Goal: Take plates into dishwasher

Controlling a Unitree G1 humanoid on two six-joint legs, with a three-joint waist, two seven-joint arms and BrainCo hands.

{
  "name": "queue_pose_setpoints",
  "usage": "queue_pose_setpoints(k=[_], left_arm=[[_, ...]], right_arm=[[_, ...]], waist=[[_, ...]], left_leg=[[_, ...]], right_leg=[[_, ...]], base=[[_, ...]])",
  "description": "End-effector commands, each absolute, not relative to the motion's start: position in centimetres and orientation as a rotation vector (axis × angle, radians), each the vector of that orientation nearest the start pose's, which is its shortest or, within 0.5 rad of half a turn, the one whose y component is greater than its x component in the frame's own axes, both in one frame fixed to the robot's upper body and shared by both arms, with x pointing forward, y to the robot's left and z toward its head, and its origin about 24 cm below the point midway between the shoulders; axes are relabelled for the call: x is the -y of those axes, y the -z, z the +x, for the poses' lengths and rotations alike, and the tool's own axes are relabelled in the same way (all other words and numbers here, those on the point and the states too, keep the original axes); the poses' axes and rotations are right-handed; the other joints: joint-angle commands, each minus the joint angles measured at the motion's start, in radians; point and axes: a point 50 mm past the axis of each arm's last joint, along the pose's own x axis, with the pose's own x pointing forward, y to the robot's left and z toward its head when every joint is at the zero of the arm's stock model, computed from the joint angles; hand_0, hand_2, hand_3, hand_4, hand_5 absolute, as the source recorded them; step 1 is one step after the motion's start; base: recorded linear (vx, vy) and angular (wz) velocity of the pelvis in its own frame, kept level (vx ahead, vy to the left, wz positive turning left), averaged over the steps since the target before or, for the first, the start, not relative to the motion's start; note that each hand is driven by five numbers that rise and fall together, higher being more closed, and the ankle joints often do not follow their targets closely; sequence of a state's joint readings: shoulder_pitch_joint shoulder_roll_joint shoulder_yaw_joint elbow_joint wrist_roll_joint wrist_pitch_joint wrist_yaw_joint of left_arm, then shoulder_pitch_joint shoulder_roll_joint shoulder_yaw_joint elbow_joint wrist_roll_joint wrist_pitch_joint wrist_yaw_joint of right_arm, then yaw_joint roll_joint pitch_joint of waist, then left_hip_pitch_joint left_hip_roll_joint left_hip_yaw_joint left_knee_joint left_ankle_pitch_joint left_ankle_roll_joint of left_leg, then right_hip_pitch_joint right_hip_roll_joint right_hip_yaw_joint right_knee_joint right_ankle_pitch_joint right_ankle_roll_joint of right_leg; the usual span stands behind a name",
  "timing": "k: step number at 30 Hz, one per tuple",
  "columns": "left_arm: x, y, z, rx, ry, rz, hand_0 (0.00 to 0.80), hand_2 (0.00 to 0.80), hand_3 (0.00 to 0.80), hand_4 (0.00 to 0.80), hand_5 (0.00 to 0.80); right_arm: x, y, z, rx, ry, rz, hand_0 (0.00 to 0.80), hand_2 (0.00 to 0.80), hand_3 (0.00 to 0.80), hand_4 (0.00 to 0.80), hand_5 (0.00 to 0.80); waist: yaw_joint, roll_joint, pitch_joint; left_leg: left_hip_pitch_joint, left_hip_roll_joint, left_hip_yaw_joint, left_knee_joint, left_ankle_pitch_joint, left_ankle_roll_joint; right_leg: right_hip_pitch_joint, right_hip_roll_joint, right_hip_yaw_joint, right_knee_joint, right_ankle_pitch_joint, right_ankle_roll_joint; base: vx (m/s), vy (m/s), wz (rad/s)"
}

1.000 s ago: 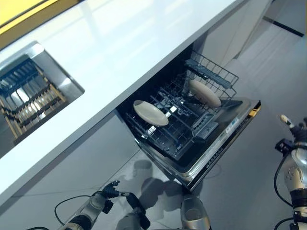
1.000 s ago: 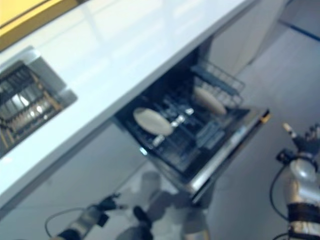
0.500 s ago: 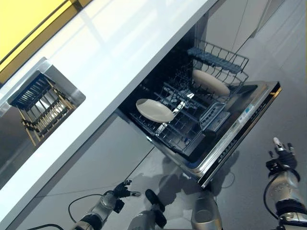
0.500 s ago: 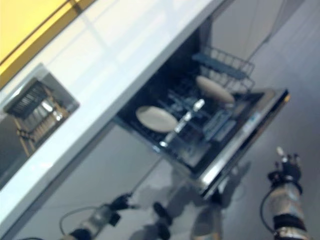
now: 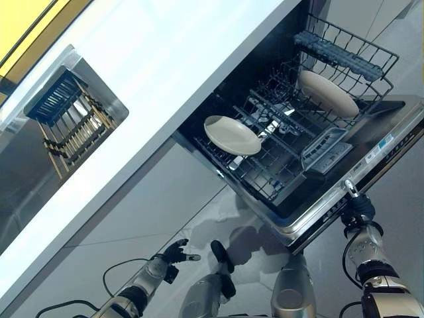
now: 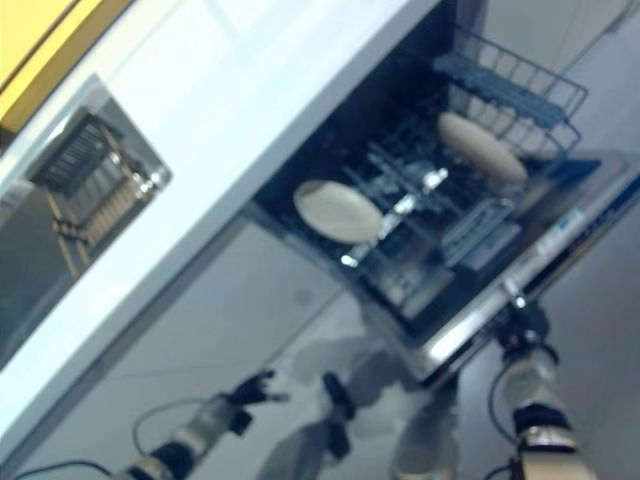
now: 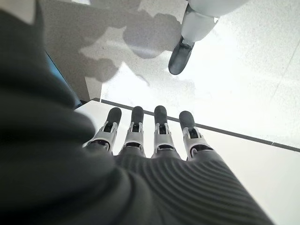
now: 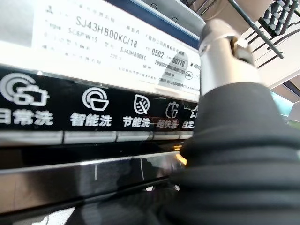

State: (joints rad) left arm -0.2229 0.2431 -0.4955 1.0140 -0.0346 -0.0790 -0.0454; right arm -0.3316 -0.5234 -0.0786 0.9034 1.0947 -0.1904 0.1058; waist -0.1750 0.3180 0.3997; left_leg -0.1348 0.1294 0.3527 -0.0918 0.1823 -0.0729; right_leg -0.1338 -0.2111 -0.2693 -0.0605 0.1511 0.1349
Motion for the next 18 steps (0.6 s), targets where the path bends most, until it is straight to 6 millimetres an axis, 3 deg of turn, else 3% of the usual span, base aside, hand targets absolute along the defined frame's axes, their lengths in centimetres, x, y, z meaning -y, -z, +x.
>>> queue_pose_setpoints(k=[1, 11, 18], left_arm=[[-17.3, 9.8, 23.5, -0.674, 0.341, 0.491, 0.0, 0.0, 0.0, 0.0, 0.0], [-17.9, 10.5, 22.2, -0.71, 0.336, 0.477, 0.0, 0.0, 0.0, 0.0, 0.0], [-18.5, 11.2, 21.0, -0.753, 0.329, 0.494, 0.0, 0.0, 0.0, 0.0, 0.0]], right_arm=[[24.7, -8.1, 34.7, 0.135, -0.003, 0.606, 0.0, 0.0, 0.0, 0.0, 0.0], [18.4, -12.0, 35.3, 0.254, -0.332, 0.534, 0.0, 0.0, 0.0, 0.0, 0.0], [15.6, -13.9, 34.8, 0.325, -0.461, 0.488, 0.0, 0.0, 0.0, 0.0, 0.0]], waist=[[0.077, -0.055, 0.029], [0.111, -0.086, 0.009], [0.139, -0.131, -0.017]], left_leg=[[0.035, 0.029, 0.016, 0.005, -0.024, -0.095], [0.046, 0.035, 0.021, 0.005, -0.011, -0.094], [0.063, 0.038, 0.02, 0.005, -0.015, -0.089]], right_leg=[[-0.105, -0.036, -0.048, 0.292, -0.245, -0.062], [-0.057, -0.039, -0.086, 0.274, -0.234, -0.055], [-0.005, -0.038, -0.11, 0.232, -0.206, -0.042]], base=[[0.004, 0.016, -0.04], [0.029, 0.037, -0.06], [0.037, 0.027, -0.01]])
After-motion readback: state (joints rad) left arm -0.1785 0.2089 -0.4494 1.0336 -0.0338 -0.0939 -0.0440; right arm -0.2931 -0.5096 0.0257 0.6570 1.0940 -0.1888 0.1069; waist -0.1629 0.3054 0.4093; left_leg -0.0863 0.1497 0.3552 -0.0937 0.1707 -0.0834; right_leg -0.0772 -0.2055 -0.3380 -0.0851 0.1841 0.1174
